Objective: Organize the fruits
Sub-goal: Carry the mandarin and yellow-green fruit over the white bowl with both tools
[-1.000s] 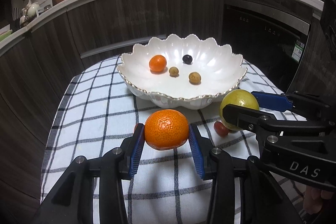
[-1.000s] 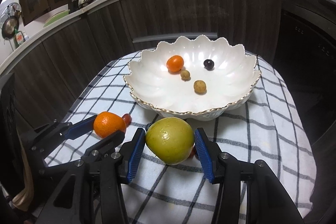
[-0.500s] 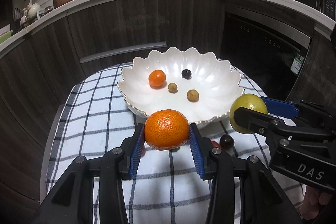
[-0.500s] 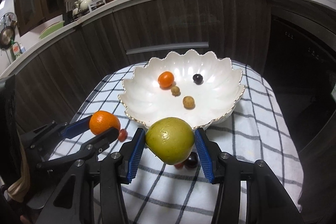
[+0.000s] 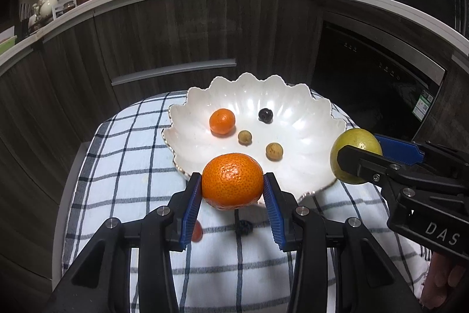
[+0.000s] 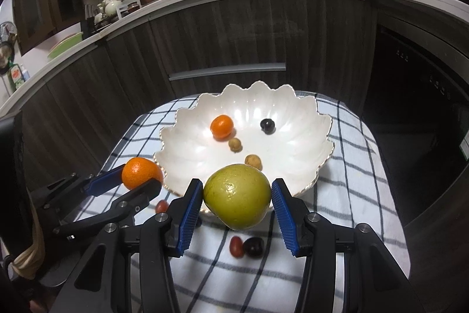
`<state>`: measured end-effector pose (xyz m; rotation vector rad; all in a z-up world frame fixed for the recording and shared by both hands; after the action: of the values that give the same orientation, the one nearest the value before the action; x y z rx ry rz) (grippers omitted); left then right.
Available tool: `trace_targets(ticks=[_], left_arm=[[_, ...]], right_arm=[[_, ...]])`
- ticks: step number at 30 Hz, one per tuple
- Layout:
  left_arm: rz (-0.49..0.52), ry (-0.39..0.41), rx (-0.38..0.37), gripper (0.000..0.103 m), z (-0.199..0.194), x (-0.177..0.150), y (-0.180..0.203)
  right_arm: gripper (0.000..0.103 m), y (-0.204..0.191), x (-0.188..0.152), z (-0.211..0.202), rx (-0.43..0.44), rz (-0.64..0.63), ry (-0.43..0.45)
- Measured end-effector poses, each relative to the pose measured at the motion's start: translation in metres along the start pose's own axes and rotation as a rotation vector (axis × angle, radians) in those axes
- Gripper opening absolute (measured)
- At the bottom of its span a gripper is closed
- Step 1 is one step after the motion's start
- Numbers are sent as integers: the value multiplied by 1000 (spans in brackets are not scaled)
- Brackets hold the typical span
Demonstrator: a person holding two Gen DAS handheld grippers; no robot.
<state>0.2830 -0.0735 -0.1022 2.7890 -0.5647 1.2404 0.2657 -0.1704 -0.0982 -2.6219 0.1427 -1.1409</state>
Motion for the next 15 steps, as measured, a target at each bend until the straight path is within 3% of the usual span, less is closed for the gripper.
trace_targets(ticks=[15], left_arm=[[-16, -17, 1, 42, 24, 21, -12]], right_arm=[[50, 19, 24, 23, -42, 14, -9]])
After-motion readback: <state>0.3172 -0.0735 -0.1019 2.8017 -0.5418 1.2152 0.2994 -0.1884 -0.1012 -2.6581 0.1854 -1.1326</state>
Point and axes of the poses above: each gripper's, at about its wrist camera, not at the fingertips, and z roughly the way its jaws point, y to its right, x to its top, the point moved 8 cm from there along z, roughly the way its jaws point, and after that the axes turned 9 degrees about z, right-handed, at the moved point
